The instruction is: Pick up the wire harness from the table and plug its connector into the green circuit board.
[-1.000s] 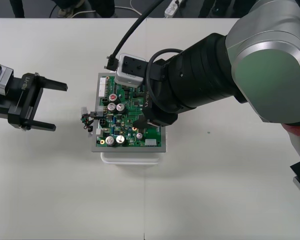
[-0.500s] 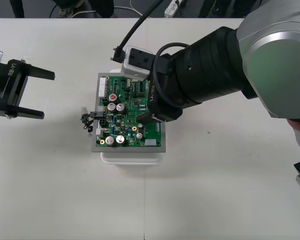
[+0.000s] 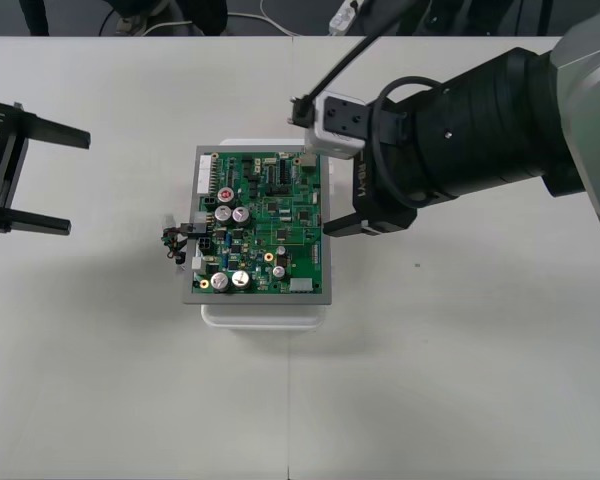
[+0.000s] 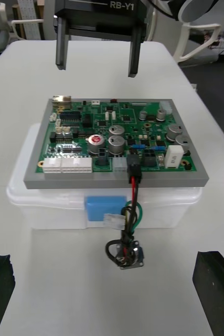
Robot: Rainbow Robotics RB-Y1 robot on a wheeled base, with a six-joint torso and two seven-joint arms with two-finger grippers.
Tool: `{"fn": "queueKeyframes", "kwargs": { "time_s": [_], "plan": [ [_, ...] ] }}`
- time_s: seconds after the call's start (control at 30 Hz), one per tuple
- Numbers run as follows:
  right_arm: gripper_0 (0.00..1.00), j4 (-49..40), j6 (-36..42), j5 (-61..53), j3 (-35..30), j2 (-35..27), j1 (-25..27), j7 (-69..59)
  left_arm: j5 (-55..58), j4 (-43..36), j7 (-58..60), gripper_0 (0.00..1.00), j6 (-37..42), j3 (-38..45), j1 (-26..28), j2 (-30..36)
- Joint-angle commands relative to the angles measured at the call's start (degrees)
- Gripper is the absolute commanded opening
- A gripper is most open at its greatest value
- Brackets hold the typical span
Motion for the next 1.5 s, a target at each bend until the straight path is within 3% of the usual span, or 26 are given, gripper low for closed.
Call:
{"fn": "queueKeyframes", "kwargs": {
  "time_s": [0.03, 0.43, 0.8, 1.0, 1.5],
  "plan": [
    [1.00, -1.85, -0.17, -2.04, -4.89, -2.93, 2.81, 3.85, -3.33, -5.17, 10.69, 1.00, -1.87, 6.94, 2.24, -2.46],
    [1.00, -1.85, -0.17, -5.38, -13.68, -4.86, 9.93, 15.54, -10.71, -15.28, 20.19, 1.00, -1.87, 15.73, 2.85, -9.32],
    [1.00, -0.62, -0.17, -11.71, -19.75, -6.62, 17.66, 20.46, -15.28, -21.69, 21.06, 1.00, -1.87, 19.34, 3.82, -12.75],
    [1.00, 1.67, -0.17, -15.57, -21.33, -7.41, 19.42, 21.52, -15.46, -23.80, 21.15, 1.00, -1.87, 20.83, 5.84, -12.75],
    [1.00, 2.81, -0.17, -17.95, -22.30, -8.03, 20.91, 24.86, -19.68, -23.80, 22.21, 1.00, -1.87, 23.91, 4.96, -16.88]
  ]
}}
